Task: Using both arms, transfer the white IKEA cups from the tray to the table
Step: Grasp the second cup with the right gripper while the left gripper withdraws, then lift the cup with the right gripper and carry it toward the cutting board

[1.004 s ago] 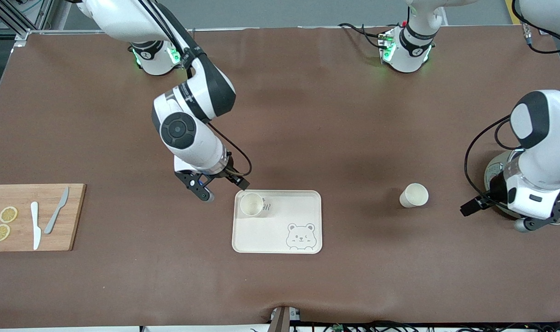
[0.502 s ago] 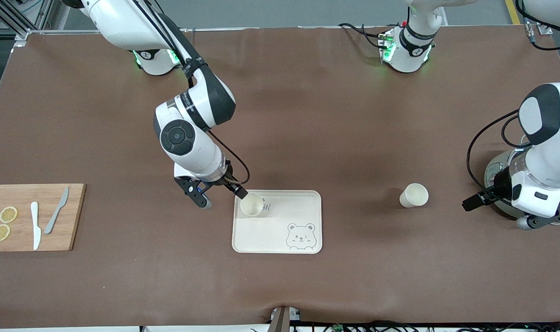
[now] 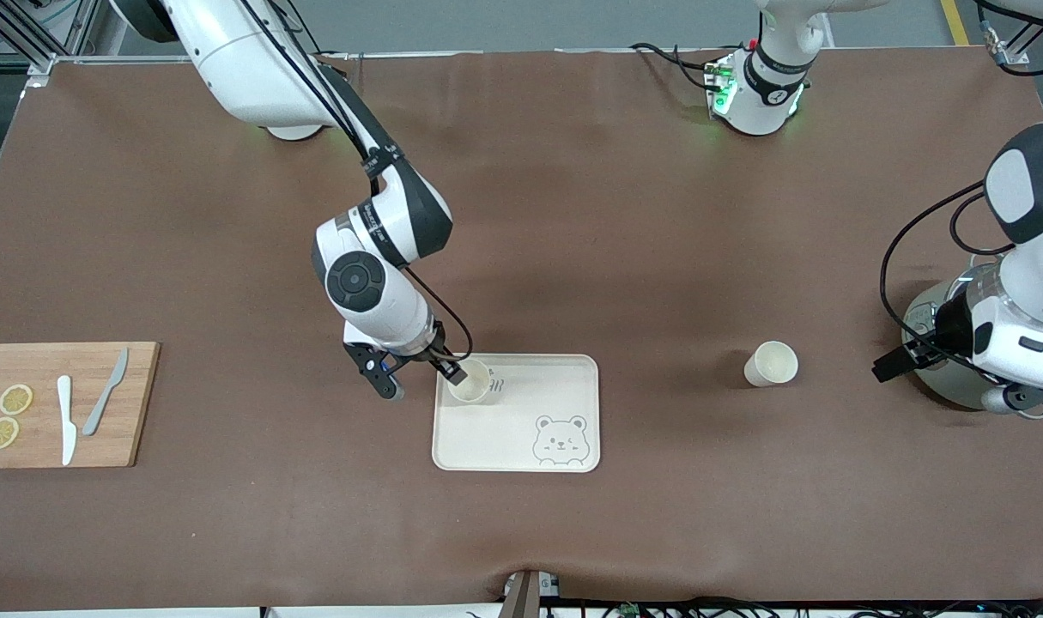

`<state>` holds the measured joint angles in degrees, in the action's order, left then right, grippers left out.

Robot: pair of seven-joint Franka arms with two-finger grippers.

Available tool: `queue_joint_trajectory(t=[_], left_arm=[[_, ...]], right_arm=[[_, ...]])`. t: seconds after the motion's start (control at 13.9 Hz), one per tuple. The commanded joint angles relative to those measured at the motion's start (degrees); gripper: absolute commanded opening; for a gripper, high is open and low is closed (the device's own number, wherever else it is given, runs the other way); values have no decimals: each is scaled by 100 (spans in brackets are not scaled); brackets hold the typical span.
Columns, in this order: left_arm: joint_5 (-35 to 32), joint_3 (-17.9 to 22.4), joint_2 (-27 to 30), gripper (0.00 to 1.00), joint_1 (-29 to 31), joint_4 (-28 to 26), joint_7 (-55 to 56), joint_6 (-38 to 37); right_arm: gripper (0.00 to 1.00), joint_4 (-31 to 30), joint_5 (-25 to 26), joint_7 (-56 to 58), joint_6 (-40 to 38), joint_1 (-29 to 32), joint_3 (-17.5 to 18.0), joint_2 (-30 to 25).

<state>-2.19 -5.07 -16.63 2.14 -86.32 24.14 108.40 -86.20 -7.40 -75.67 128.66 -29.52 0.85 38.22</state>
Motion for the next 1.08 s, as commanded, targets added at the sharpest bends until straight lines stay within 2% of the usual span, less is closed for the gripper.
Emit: queue_joint_trajectory(t=[0.0, 0.07, 0.22, 0.43, 0.57, 0.65, 0.79, 1.0], left_arm=[[8, -20, 301, 100, 24, -25, -146, -336], [8, -20, 406, 100, 32, -34, -294, -398], [8, -12, 625, 100, 32, -34, -654, -582], [25, -12, 933, 100, 41, -25, -1058, -942], [25, -12, 1083, 100, 41, -25, -1664, -1127], [25, -12, 1188, 100, 41, -34, -1771, -1241], [8, -12, 1329, 100, 32, -34, -1851, -1592], [25, -12, 1531, 100, 41, -52, -2228, -1646]], right_arm=[[72, 77, 116, -360, 97, -36, 3, 63], [71, 77, 116, -413, 98, -36, 3, 63], [61, 77, 125, -414, 167, -45, 3, 124], [54, 68, 133, -431, 659, -97, 3, 309], [42, 68, 142, -423, 678, -133, 3, 344], [31, 42, 203, -405, 643, -133, 3, 336], [0, 42, 265, -396, 573, -116, 3, 309], [0, 77, 265, -370, 118, -72, 12, 126]])
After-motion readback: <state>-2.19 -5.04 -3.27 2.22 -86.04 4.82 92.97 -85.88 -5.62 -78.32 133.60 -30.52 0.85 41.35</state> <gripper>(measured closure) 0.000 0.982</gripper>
